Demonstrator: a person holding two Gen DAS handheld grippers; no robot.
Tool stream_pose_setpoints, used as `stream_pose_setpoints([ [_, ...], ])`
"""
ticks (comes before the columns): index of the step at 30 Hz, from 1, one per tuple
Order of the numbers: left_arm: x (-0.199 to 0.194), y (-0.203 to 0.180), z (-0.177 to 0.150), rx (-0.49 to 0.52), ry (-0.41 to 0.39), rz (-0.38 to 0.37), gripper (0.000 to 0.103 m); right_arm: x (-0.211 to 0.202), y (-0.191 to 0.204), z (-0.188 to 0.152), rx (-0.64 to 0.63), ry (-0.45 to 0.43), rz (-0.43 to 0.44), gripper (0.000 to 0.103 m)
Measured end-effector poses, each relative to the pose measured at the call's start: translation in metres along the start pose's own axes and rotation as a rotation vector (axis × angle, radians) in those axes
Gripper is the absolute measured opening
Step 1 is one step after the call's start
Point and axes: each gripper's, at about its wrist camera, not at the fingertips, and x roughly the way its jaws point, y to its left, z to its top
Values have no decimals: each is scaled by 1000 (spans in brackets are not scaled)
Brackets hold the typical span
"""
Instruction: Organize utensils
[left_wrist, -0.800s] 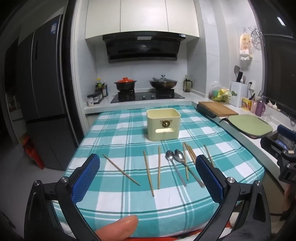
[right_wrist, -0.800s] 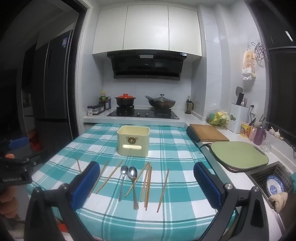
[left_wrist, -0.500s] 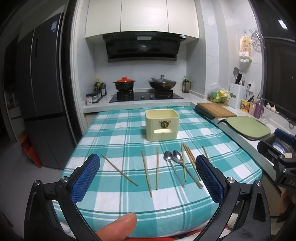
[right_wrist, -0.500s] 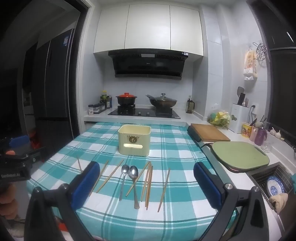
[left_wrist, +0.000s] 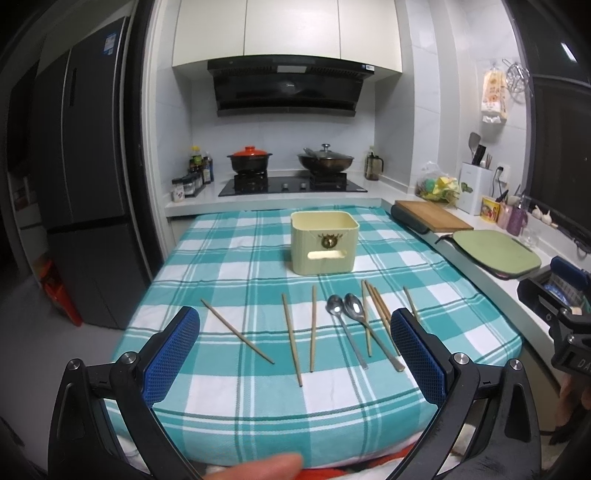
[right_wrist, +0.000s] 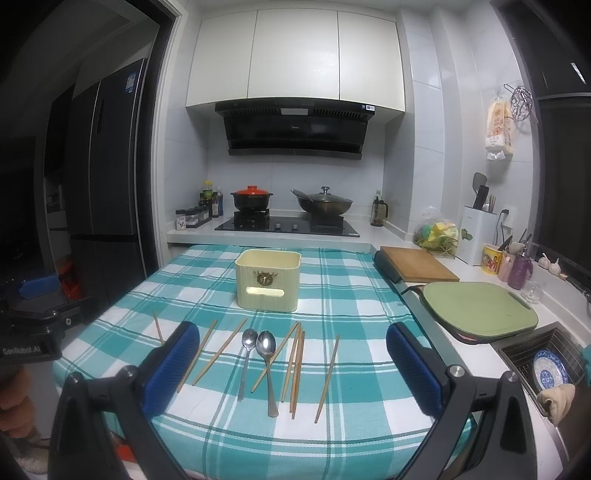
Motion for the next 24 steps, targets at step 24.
stream_pose_setpoints([
  [24, 4, -6, -2, 13, 18, 7, 103, 1, -2, -2, 19, -6, -11, 103],
])
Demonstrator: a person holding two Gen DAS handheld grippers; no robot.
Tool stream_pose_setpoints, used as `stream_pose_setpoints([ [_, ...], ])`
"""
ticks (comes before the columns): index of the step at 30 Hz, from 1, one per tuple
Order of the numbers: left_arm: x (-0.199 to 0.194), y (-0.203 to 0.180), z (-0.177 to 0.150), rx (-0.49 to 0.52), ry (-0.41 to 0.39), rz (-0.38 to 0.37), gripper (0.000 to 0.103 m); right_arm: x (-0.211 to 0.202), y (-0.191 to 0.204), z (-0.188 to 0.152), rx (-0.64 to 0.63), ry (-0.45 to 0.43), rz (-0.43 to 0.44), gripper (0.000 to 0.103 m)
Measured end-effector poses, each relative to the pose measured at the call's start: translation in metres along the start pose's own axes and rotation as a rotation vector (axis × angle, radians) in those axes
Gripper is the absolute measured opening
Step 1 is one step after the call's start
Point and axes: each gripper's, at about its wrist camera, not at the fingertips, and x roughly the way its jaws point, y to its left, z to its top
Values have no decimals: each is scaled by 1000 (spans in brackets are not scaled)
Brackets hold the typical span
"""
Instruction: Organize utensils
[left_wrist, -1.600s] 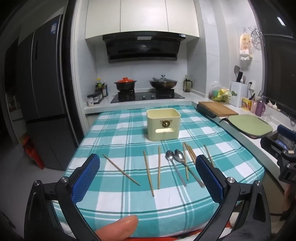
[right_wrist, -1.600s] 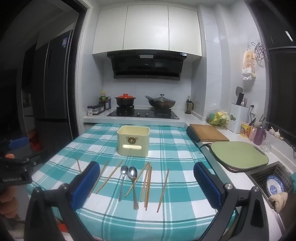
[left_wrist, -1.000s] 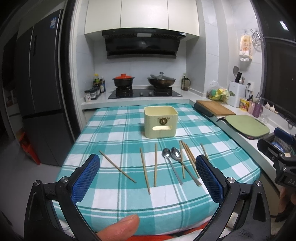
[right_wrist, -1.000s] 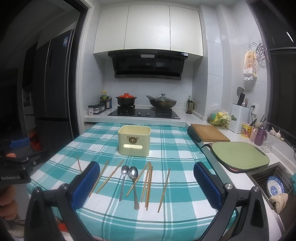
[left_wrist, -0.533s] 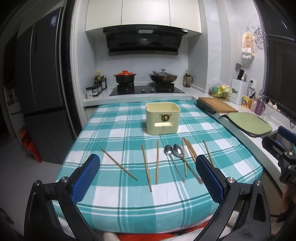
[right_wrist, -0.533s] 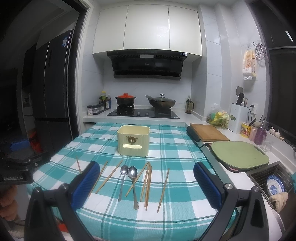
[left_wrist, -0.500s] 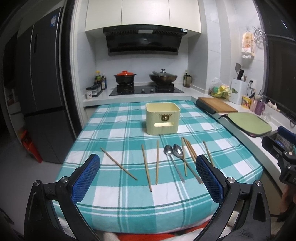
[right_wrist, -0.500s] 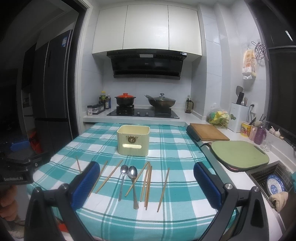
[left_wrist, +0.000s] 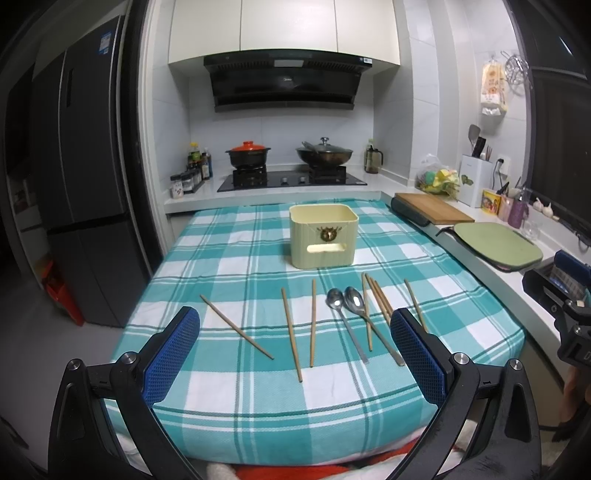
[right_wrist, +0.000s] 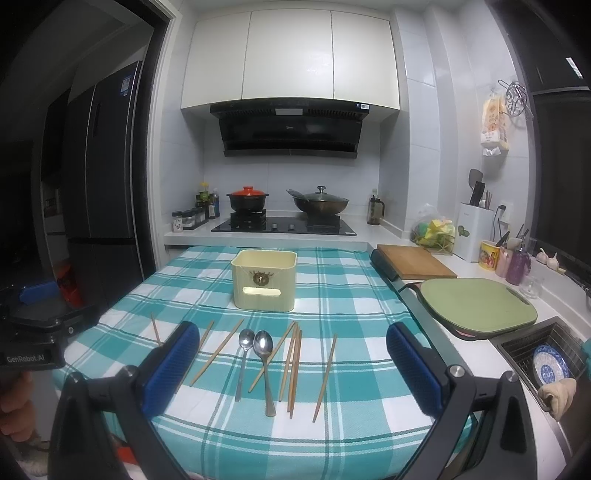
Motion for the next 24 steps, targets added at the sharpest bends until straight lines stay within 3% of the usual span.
stream_pose_setpoints([
  [24, 0, 0, -1, -2, -3, 1, 103, 0, -3, -2, 1, -5, -2, 103],
])
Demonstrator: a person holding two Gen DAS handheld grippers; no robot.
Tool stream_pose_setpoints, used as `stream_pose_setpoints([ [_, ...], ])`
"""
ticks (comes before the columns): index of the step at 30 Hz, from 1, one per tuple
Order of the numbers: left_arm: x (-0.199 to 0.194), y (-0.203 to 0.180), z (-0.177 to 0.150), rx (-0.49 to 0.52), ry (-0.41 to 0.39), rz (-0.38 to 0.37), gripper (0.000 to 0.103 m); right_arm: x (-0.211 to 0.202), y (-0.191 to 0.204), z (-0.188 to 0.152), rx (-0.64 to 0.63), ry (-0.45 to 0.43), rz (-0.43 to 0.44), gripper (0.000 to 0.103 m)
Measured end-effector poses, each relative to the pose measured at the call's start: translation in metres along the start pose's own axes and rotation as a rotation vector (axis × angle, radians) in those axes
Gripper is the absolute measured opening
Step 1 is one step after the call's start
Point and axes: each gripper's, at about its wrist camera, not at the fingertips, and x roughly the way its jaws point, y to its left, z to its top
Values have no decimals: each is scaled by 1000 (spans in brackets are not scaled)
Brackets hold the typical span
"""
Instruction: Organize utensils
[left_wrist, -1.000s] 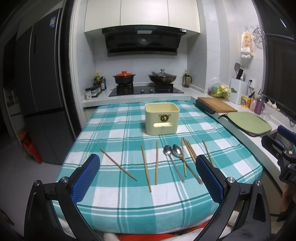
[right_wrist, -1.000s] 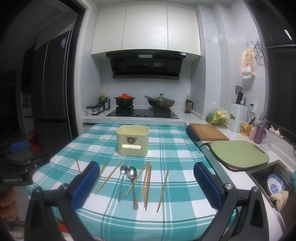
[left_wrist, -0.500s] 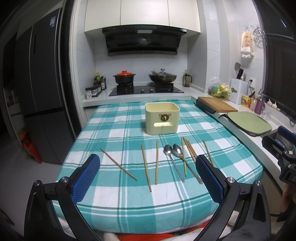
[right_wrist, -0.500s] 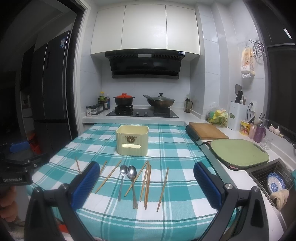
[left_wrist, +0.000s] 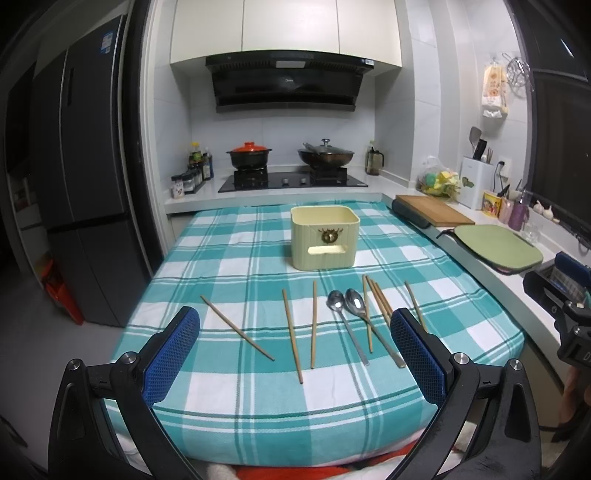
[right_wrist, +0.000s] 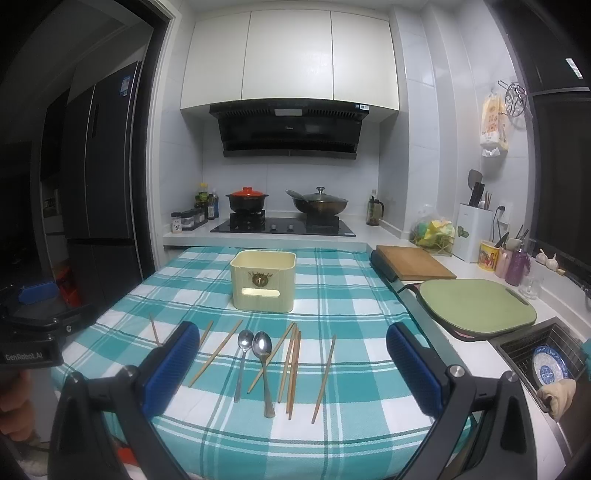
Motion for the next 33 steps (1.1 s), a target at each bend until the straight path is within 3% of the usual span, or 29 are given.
stream_pose_setpoints([
  [33, 5, 3, -2, 4, 13, -3, 103, 1, 1, 2, -1, -9, -7, 103],
])
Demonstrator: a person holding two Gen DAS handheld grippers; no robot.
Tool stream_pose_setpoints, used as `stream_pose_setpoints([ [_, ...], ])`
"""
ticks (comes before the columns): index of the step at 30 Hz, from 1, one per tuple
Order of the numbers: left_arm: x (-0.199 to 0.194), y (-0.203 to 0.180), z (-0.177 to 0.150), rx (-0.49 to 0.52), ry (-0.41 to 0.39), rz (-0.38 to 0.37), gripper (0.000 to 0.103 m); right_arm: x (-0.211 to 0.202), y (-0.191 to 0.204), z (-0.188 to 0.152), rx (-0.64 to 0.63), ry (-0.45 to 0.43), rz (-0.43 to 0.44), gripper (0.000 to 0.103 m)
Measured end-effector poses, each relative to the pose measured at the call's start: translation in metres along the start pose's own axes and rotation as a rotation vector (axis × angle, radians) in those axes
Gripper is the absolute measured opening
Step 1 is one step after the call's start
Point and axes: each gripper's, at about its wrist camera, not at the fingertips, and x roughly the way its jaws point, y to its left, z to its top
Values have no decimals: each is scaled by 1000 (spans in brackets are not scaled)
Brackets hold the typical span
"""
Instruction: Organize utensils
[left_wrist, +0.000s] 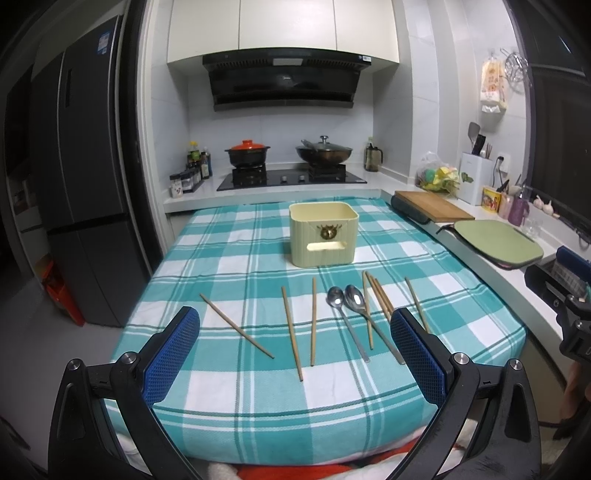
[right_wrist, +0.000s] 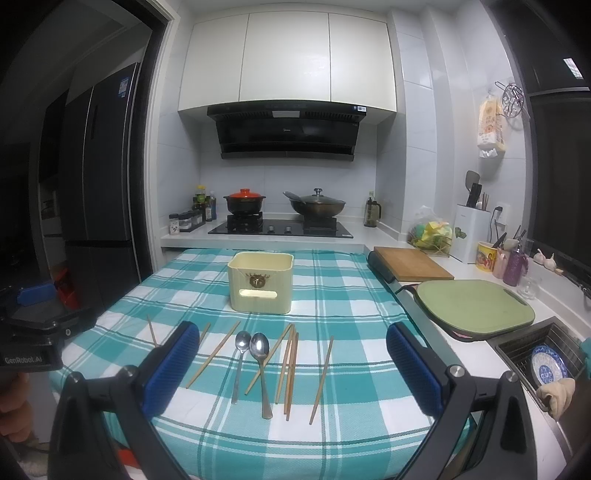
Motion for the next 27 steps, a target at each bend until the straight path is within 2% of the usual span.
stream_pose_setpoints([
  [7, 9, 3, -2, 9, 34, -2, 103, -1, -2, -3, -2, -1, 4, 103],
  [16, 37, 54, 1, -137, 101, 77, 103, 15, -3, -3, -5, 33, -1, 103],
  [22, 82, 80, -8, -201, 207, 114, 103, 39, -14, -8, 1, 66, -2, 103],
  [25, 112, 87, -16, -213, 286, 99, 103, 59, -27, -17, 21, 95, 28, 103],
  [27, 131, 88, -21, -207, 343, 79, 103, 79, -41, -26, 55, 148, 51, 103],
])
